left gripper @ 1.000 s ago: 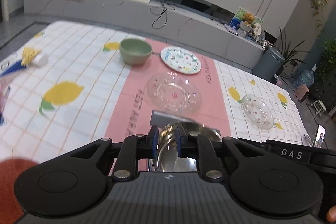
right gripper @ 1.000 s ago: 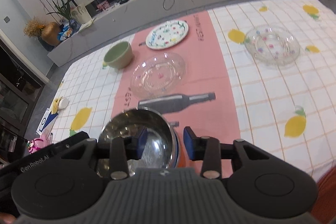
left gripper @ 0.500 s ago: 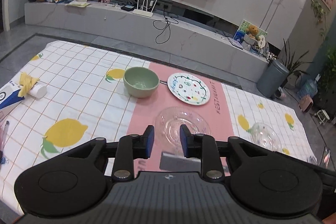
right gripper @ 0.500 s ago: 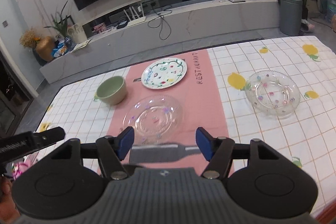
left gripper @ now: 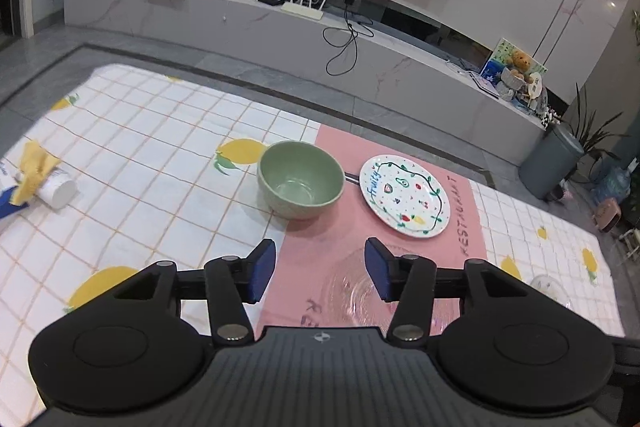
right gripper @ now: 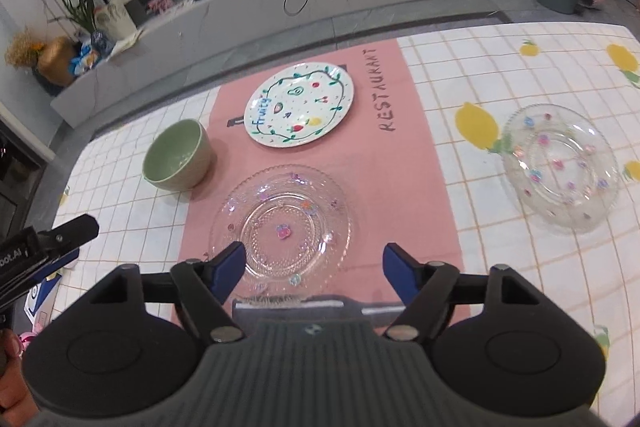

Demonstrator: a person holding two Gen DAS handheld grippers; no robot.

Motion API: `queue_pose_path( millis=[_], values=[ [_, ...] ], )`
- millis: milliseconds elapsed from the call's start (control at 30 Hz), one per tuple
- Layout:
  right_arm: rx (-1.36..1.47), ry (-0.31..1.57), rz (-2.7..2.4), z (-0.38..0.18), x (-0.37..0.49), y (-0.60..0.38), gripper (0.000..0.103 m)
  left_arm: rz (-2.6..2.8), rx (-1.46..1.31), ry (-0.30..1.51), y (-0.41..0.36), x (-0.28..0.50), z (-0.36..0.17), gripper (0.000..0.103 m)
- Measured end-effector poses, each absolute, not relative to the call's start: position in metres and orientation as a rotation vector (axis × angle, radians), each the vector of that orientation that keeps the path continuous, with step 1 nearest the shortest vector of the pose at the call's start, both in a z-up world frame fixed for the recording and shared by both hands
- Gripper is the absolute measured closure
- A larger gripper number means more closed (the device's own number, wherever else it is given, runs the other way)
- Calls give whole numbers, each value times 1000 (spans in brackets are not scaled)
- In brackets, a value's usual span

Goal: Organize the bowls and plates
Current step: 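Move both grippers to the pale green bowl rim and close them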

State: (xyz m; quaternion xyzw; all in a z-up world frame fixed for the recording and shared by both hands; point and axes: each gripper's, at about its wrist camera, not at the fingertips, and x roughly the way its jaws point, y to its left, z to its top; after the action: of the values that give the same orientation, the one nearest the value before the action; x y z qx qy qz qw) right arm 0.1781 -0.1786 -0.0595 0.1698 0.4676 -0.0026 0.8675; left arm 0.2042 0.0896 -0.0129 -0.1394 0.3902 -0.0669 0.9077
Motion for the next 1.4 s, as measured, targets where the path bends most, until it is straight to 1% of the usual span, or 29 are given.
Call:
queue_pose_path(
  millis=[167,333,367,467,533,600,667,733,767,833,900,1000,1100,1233,1300,1400],
  values=[
    [375,1038,46,-70,211,-176,28,-155,-394,820,100,236,-24,44],
    [434,1063,107,-81,245,-177,30,-171,-446,778,108,266,-38,44],
    [448,1061,113,-84,252,-177,32,-169,-457,769,110,272,-42,44],
    [462,1066,123,-91,274,-176,42,-141,-480,784,116,290,-58,46],
    [471,1057,131,-96,287,-175,43,-136,-498,798,121,301,-71,46],
    [475,1042,139,-100,297,-173,51,-108,-499,808,124,308,-81,47],
    [486,1033,157,-103,308,-168,51,-86,-481,826,126,313,-87,51],
    [503,1032,186,-105,319,-160,55,-68,-472,822,128,315,-90,54],
    [511,1035,202,-106,325,-155,57,-64,-470,823,129,315,-90,59],
    [517,1049,224,-108,335,-144,58,-57,-483,832,132,316,-90,65],
    [517,1053,243,-109,344,-132,61,-67,-489,834,132,317,-91,66],
    [506,1068,250,-114,355,-116,70,-73,-470,838,129,318,-91,72],
    [518,1090,248,-120,363,-106,73,-66,-469,847,128,321,-94,75],
    [499,1115,227,-125,370,-93,75,-66,-456,874,126,327,-101,81],
    [459,1123,214,-126,373,-84,83,-64,-444,875,125,328,-102,82],
    [425,1129,201,-128,375,-77,87,-61,-416,880,122,329,-100,82]
  ],
)
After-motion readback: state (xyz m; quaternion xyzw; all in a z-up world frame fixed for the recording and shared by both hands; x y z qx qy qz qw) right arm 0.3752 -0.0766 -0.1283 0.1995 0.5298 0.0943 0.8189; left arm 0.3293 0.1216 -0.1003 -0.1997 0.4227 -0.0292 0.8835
